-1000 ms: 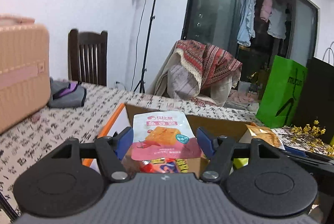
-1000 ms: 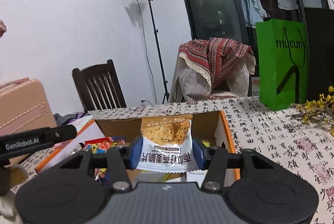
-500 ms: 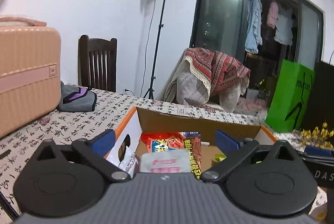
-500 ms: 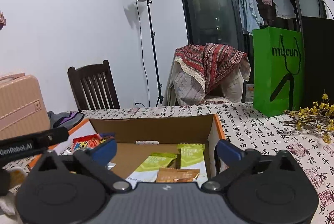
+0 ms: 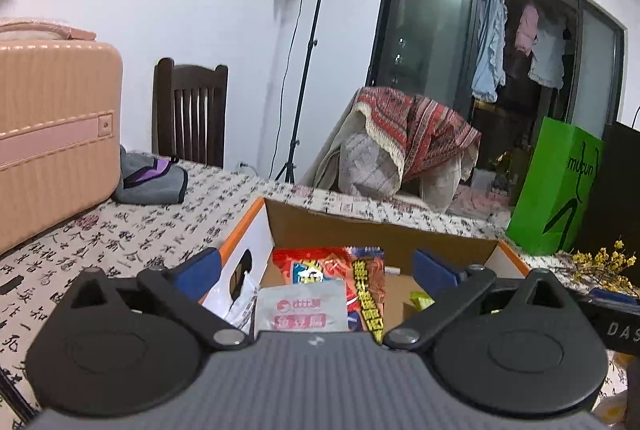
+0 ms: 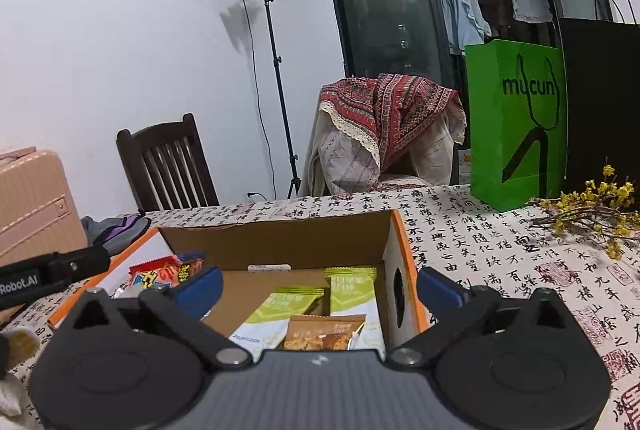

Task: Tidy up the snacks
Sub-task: 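Move both tools from the box back to the snack pile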

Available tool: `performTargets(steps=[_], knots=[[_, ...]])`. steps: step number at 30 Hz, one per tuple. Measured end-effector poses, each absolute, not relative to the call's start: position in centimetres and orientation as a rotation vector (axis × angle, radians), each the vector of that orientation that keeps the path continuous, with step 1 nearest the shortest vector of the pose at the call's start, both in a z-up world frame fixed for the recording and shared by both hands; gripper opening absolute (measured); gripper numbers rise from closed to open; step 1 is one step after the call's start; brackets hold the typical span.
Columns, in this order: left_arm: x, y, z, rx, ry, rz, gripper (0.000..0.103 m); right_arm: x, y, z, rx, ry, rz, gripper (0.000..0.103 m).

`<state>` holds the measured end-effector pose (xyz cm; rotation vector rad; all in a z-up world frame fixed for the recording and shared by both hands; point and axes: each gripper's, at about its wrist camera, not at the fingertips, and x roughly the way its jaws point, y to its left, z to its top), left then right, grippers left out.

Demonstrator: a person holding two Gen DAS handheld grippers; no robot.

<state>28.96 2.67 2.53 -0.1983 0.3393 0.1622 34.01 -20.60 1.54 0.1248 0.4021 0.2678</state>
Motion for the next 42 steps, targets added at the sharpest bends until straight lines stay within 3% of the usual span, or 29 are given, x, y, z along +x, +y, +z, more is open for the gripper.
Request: performTargets(steps=[18,42], knots=[[21.0,2.8,5.9,-0.213,0.358,0.106,0.103,26.4,-23.9,5.0,0.115,0.407,0.241,0.103],[14.5,6.2,-2.7,-0.226,0.509,0.097,0.103,20.9,-26.9,-3.5,0.002,0.678,0.179,0.103]])
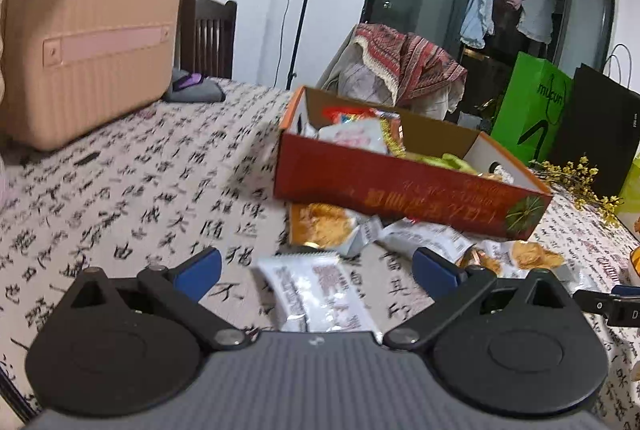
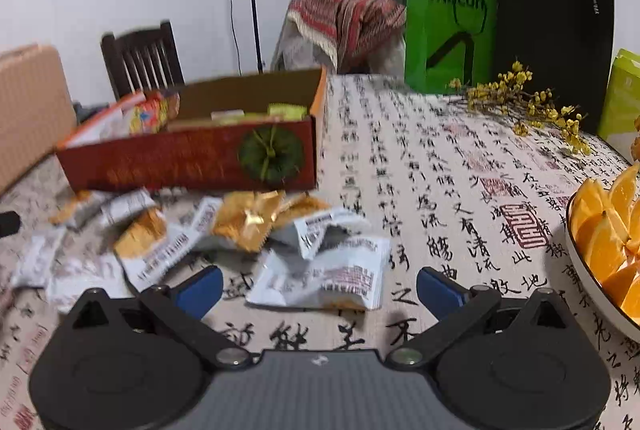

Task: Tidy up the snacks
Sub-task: 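Move both tools from the box back to the snack pile, then grasp the white packet with the left gripper while the right grasps a silver packet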

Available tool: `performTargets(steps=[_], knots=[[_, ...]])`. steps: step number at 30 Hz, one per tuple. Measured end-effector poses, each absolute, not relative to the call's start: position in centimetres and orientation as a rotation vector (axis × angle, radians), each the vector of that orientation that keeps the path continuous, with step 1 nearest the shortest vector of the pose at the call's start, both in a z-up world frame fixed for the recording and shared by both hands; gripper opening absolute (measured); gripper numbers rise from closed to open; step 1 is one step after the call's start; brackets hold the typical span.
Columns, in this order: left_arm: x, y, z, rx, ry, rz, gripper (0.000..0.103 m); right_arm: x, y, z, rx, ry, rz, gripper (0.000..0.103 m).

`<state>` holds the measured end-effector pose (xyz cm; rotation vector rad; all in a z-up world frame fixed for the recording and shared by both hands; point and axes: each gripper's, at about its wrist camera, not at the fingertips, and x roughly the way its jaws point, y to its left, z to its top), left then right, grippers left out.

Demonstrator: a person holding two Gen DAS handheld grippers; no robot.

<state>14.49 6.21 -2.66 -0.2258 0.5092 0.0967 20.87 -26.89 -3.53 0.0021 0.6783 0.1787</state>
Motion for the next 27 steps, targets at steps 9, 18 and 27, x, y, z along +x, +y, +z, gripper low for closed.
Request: performTargets(steps=[9,18,27], knots=[[14.9,7.2,-3.6,-0.280,0.533,0.089,0.103,24.8,-25.5,-4.9,-0.059,0.764,0.161,0.098],[15.2,7.4,-3.8,-0.306,0.553,0.069,0.103,23.8,-25.6,-5.2,-0.046,0.727,0.184,0.096],[15.1,7.7,-3.8,-0.322,0.546,0.076,0.103,22.6,-25.3,-4.8,-0.046,0.683,0.227,0.067]])
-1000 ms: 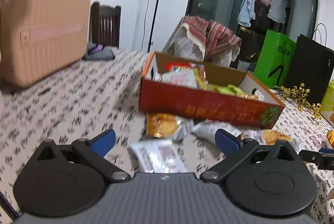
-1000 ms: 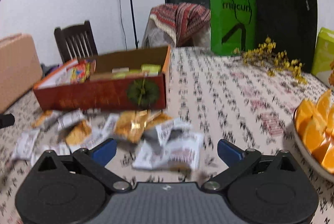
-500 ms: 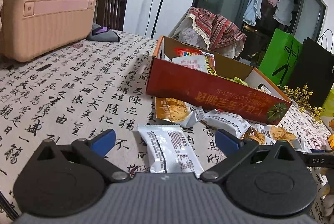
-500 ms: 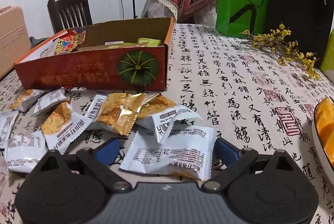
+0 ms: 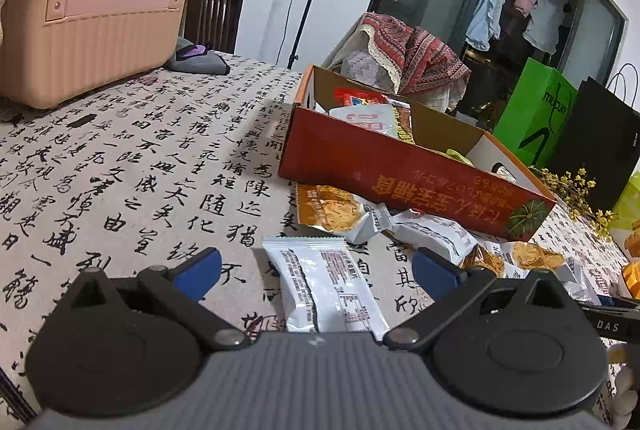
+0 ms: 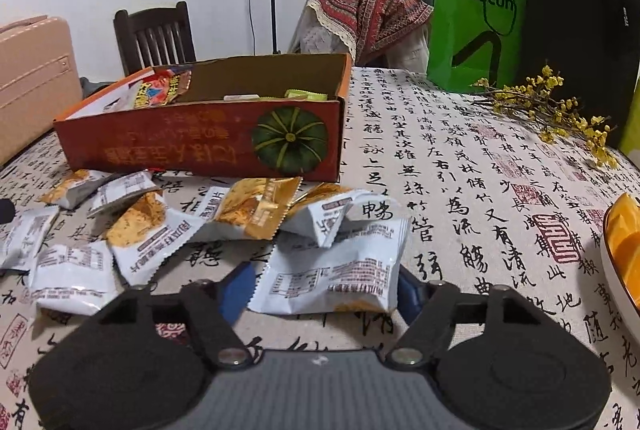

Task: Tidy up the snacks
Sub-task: 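Grasp the white packet with the left gripper while the right grasps a silver packet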

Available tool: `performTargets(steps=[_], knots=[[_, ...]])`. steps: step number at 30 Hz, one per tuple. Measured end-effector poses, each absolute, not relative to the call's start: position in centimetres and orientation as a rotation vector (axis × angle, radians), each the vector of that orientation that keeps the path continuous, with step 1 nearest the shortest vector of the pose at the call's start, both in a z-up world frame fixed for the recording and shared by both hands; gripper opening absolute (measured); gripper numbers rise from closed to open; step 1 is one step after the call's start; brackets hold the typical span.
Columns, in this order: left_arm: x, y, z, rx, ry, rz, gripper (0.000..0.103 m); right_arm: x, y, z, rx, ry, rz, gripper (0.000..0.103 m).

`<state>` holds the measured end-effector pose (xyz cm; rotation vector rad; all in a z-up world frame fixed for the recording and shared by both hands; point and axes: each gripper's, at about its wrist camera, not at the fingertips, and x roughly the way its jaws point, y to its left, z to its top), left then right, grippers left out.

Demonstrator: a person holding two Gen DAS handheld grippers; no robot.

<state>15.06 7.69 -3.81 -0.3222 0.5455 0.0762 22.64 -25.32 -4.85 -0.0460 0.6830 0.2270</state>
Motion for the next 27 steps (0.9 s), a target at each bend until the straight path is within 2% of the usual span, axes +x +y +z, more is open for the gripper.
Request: performTargets(steps=[2,3,4,9,11,19,21,27], knots=[[15.1,7.7,-3.8,-0.326,0.547,0.077,0.103,22.5,-25.5,-4.7,-0.035,0.670,0.226,0.060],[15.1,7.7,-3.8,-0.325,0.548,0.079,0.103,22.4,-25.6,-4.6,-0.028,0.662,0.227,0.053],[15.1,7.7,-3.8,-0.324,0.548,0.080,0.103,22.3,-25.7,-4.5,-0.022,0.652,0.221,0.030],[15.1,7.7,-3.8,-0.324,0.546,0.091,0.103,22.0,-26.7,-4.3,0.032,0.625,0.213,0.024],[15.1,7.8,-3.8,-0.329,0.546,0.096,0.103,21.5,-26.9,-4.0,0.048,0.592,0.218,0.018],[15.2,8.4,-4.1,-0.373,0.561,0.126,0.103,19.3,-27.8,-2.8,0.081,0.421,0.199,0.017],[15.5,8.6,-4.2,-0.382,0.587,0.144,0.103,18.9,-28.1,-2.6,0.093,0.384,0.192,0.012],[16.4,7.2,-3.8,-0.288,0.646,0.212,0.103,18.2,-29.3,-2.1,0.142,0.320,0.204,0.012]])
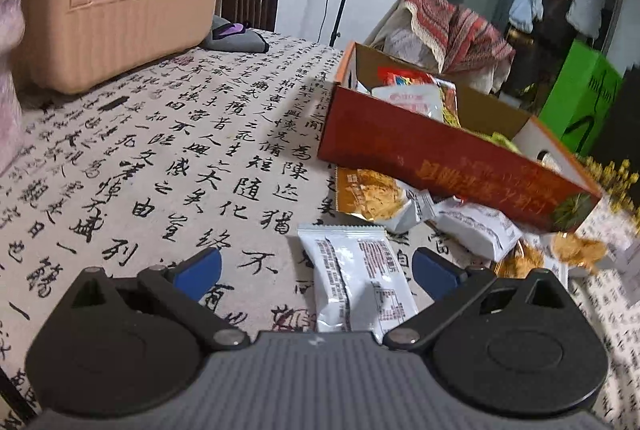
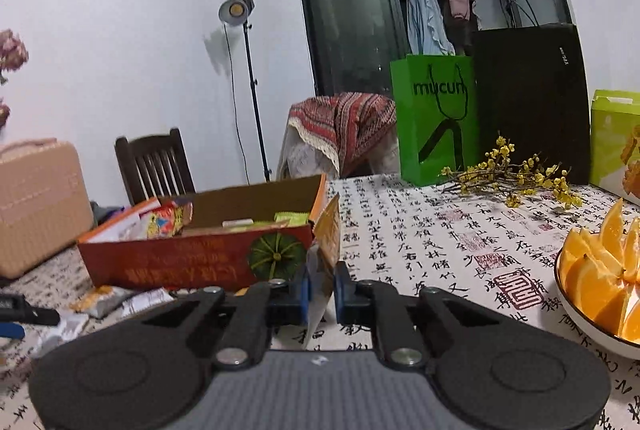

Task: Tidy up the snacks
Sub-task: 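Grasp the white packet with the left gripper while the right grasps a silver packet, then carry the white and silver packets into the orange box and open both grippers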

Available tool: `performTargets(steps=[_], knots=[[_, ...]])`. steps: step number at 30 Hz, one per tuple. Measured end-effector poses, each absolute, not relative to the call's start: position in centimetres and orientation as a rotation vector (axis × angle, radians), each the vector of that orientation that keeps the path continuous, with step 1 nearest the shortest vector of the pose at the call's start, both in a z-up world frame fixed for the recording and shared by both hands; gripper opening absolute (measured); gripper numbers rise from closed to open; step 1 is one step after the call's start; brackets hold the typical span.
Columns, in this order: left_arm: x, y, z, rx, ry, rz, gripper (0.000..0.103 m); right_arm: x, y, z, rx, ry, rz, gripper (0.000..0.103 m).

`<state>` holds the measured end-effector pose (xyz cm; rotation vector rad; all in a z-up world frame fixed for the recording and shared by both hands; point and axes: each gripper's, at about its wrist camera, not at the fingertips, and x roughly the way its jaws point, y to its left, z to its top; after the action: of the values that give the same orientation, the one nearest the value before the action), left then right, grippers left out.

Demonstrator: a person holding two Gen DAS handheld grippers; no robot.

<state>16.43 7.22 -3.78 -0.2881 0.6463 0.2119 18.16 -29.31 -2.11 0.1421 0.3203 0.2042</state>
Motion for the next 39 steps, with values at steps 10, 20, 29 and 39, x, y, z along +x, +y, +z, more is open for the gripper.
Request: performTargets(steps=[10,20,29,39], knots=[[18.5,3.7,-4.0,-0.156,0.721,0.271,0.103,16.9,-30.2,-1.8,0.203,0.252,0.258,0.012],[18.7,3.4,-4.2,-0.123,0.722,0.332,0.061,16.9,-30.5,-1.9,0.223,0.244,0.278,0.012],[18.0,3.2,-3.9,-0.119,0.714,0.305,0.056,16.6,-30.4,-1.8,0.215,0.230,0.284,0.012],[16.2,3.0,-1.8,-0.111,0.642,0.264,0.056,15.4,-29.9,-0.9,0.185,0.179,0.277,0.012]])
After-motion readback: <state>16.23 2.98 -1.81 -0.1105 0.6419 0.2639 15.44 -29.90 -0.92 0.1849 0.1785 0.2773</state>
